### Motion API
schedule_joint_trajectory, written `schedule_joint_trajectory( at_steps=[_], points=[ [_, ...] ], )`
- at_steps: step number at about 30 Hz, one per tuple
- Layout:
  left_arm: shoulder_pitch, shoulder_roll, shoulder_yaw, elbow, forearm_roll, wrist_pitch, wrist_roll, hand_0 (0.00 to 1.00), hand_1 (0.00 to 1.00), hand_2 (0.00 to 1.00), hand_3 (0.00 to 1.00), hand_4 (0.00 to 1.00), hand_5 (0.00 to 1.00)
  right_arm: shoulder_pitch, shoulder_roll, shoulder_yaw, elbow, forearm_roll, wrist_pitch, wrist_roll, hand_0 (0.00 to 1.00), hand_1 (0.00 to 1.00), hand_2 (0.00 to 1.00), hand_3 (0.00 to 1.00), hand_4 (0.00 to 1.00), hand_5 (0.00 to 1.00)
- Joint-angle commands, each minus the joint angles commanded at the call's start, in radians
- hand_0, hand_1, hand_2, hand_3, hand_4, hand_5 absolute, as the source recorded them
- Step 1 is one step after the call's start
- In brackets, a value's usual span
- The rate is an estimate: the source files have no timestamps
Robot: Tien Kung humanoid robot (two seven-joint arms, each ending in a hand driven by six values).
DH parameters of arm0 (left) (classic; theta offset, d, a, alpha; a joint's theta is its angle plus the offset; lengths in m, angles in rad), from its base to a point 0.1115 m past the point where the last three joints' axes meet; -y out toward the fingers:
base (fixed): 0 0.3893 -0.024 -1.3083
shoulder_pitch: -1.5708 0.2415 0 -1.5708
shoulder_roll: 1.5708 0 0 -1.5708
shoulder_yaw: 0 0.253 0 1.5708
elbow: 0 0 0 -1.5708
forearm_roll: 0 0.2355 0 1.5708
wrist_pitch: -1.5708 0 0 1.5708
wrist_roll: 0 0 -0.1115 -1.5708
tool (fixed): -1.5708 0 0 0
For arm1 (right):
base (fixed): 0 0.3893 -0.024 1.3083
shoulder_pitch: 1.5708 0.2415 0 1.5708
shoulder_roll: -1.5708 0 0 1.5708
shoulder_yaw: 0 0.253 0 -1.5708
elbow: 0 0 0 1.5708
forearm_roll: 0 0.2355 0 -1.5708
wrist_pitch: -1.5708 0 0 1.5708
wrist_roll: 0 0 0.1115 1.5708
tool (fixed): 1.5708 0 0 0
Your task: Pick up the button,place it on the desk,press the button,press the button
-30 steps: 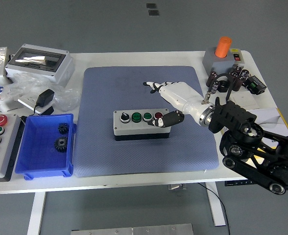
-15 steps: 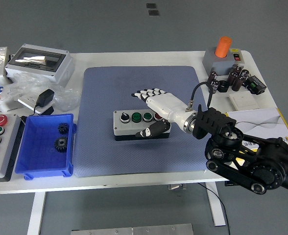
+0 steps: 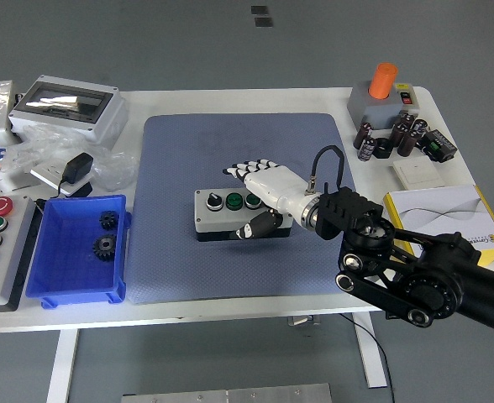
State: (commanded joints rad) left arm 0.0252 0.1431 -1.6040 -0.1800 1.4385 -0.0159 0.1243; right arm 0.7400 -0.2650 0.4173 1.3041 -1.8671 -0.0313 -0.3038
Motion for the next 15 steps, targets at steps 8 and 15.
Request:
schedule_joint_trajectory(
  at_steps=[8, 15],
  points=[
    [-0.001, 0.000, 0.001, 0.000, 0.001, -0.001, 0.000, 0.735, 0.738, 0.686, 0.815, 0.688, 0.171, 0.003, 0.010, -0.012, -0.026, 0.006, -0.008, 0.000, 0.898, 0.945, 0.976, 0.998, 0.998, 0.444],
    [-0.002, 0.000, 0.004, 0.000, -0.001, -0.001, -0.001, 0.735, 0.740, 0.686, 0.815, 0.688, 0.172, 0.008, 0.023, -0.014, -0.085, 0.023, -0.020, 0.012, 0.803, 0.854, 0.893, 0.998, 0.988, 0.417]
  ],
)
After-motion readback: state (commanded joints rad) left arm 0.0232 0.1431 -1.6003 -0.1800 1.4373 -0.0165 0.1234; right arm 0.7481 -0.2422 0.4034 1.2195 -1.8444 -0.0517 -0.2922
